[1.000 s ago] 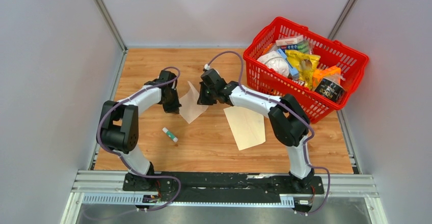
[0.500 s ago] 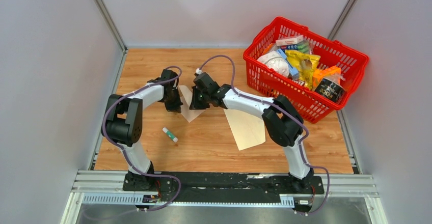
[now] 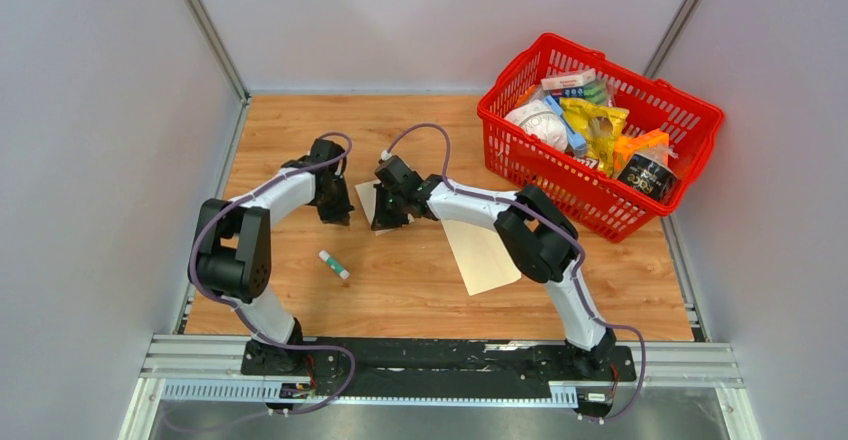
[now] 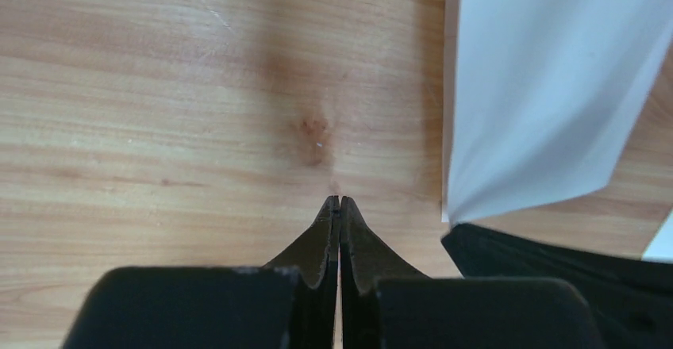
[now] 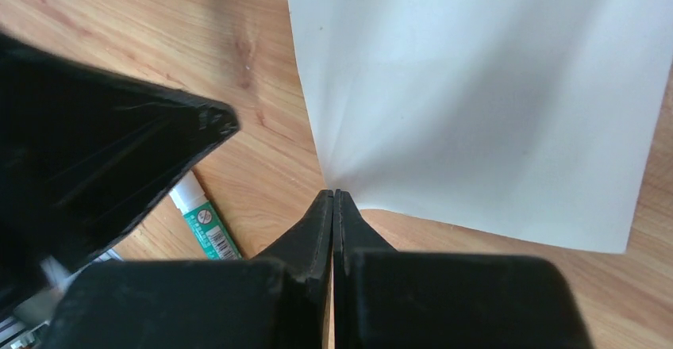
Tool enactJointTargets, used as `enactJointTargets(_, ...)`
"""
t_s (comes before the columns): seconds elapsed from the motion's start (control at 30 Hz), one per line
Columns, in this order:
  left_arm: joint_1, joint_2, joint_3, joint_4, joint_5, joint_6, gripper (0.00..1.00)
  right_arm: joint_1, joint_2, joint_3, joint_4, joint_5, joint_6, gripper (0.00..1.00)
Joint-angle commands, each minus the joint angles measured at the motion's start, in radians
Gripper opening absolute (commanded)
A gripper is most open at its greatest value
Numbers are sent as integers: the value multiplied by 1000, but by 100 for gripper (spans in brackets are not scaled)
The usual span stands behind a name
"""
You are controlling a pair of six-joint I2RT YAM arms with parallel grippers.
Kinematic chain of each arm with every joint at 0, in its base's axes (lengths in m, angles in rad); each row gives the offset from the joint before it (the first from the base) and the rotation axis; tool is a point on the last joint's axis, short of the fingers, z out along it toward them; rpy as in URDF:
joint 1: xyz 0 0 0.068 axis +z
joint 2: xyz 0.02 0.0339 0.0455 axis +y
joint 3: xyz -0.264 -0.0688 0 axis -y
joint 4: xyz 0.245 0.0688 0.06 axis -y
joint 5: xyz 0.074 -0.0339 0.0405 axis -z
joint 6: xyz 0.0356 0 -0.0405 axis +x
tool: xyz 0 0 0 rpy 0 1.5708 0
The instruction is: Place the letter into the envelope and seal it
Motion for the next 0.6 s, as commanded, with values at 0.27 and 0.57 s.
enactJointTargets(0.27,28,65,279,-41,118,49,8,4,-22,61,-23,48,-31,36)
enactJointTargets(0.57,30,350,491,-21,302,77,5,-14,-94,5,-57,127,-23,31)
